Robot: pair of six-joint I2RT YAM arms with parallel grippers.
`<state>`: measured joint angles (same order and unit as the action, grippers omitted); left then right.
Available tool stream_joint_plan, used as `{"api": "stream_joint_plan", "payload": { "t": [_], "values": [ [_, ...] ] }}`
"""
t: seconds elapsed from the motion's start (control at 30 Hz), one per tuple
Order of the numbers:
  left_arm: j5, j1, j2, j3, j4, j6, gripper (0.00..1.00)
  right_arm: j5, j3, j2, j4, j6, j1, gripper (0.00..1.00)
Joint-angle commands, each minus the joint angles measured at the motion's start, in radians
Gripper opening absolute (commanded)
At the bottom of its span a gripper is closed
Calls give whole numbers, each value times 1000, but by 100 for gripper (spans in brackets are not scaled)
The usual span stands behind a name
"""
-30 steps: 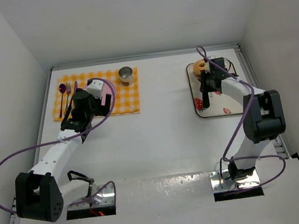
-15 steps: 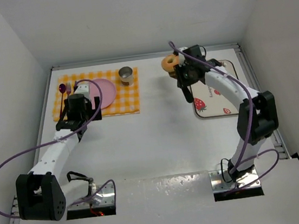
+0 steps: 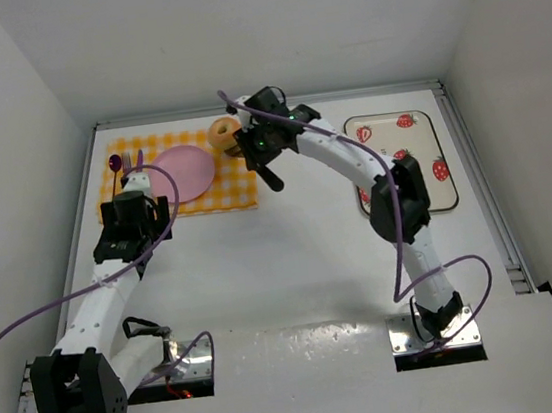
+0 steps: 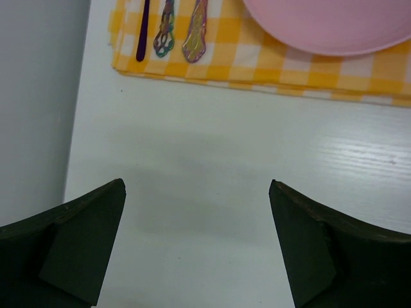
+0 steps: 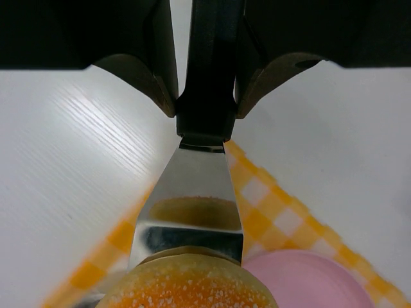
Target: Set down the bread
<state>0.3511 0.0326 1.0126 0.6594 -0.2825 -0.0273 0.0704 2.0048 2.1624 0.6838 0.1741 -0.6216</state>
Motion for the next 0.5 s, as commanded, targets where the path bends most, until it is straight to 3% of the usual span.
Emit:
{"api": "stream_joint_plan", "payload": {
  "t": [0.0,0.13,0.47],
  "values": [
    [64,-7,-43,-41,22,79,100,26,156,66,-27,39,-67,0],
    [100,-7,-52,-89,58,115,100,17,199,137,-105,132,-107,0],
    [39,13,-63,-98,97,147,100,-92,354,352,-181,142,-159,0]
  ]
}}
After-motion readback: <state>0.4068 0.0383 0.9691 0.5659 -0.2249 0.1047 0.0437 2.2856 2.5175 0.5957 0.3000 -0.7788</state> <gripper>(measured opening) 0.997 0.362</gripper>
